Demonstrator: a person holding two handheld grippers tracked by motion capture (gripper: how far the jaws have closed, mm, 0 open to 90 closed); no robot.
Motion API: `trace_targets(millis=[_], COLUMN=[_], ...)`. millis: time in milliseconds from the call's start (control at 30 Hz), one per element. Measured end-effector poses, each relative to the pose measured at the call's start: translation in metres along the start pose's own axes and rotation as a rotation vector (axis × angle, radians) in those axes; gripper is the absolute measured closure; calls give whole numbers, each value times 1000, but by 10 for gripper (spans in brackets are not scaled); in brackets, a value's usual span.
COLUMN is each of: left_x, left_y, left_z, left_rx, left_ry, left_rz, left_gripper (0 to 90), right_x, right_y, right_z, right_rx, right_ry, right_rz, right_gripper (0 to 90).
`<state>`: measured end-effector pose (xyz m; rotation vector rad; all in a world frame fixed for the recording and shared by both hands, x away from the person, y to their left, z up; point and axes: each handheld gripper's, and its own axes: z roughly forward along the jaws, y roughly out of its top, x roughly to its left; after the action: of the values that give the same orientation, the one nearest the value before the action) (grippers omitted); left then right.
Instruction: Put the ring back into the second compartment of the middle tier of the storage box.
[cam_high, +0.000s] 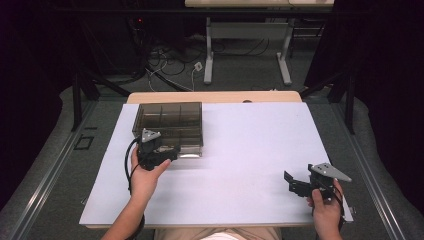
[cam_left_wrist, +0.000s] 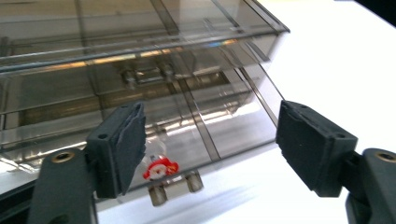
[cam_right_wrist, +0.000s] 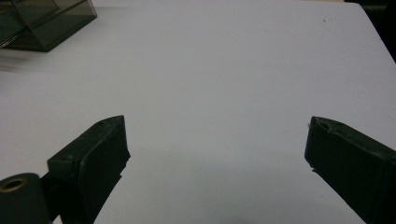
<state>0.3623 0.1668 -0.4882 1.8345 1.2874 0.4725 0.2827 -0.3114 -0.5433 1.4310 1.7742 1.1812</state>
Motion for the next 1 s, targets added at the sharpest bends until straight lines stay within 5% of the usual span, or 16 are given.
trace_targets(millis=[233, 400, 1000], left_x=[-5, -8, -9], left_y=[2, 1, -13], left_z=[-9, -17, -49], left_rx=[-12, -22, -80], left_ry=[-20, -45, -128], left_rz=[18, 28, 90], left_gripper=[141, 0, 3], right_x=[-1, -1, -1], right_y=[0, 1, 1], right_z=[-1, -1, -3], right_rx=[10, 11, -9], right_ry=[-3, -3, -9], right_rz=[-1, 4, 3], right_gripper=[57, 57, 55])
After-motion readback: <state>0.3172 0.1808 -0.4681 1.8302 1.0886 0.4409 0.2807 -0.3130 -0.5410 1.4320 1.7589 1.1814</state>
